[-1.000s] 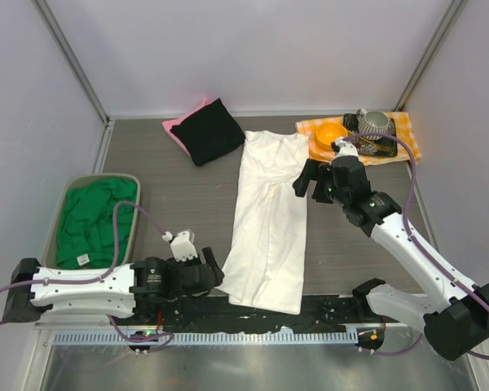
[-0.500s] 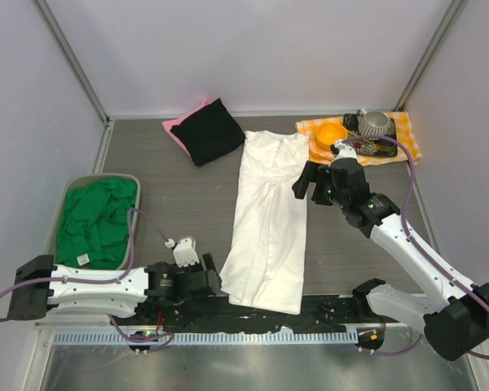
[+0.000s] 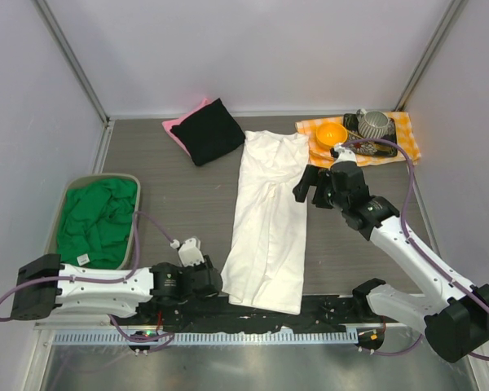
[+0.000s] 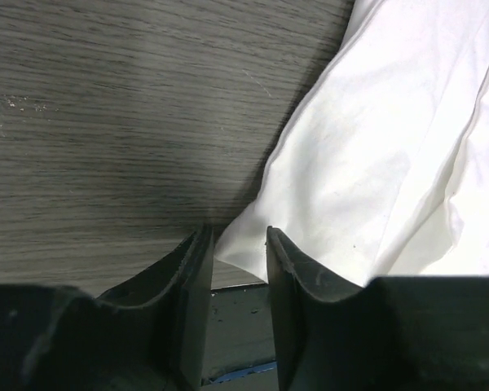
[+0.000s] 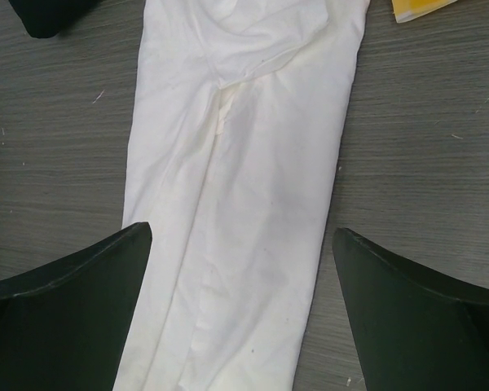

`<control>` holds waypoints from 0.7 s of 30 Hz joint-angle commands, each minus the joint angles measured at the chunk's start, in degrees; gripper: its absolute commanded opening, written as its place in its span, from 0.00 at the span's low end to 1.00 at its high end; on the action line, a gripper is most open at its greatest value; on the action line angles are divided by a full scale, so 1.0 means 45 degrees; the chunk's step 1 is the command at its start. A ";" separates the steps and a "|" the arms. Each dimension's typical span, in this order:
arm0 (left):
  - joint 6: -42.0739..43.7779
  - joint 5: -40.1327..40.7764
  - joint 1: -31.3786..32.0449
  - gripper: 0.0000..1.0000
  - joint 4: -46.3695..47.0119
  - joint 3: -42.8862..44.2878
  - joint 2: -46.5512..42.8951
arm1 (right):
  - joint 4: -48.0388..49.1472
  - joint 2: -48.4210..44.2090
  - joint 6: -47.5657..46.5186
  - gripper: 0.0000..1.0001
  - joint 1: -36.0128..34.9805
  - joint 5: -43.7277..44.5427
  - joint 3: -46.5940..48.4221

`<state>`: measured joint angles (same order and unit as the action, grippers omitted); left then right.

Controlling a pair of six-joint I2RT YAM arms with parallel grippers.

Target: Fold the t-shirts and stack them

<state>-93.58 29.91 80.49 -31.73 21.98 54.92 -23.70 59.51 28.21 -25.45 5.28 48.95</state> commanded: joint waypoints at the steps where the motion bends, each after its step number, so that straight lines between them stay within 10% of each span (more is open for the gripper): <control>1: 0.0131 0.0033 -0.0054 0.32 0.0525 -0.0137 0.0315 | 0.0521 -0.0333 0.0021 1.00 -0.0066 0.0155 -0.0037; 10: 0.0793 0.0735 -0.0132 0.01 -0.0311 0.1146 0.0726 | 0.0482 -0.0528 0.0001 1.00 -0.0067 0.0272 -0.0194; 21: 0.3938 0.1167 -0.0191 0.00 -0.1701 0.5794 0.3025 | 0.0326 -0.0782 -0.0057 1.00 -0.0067 0.0448 -0.0194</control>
<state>-83.13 32.77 79.77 -37.82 40.56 63.48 -23.64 57.21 28.21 -25.45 5.96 47.88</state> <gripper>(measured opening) 0.011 0.996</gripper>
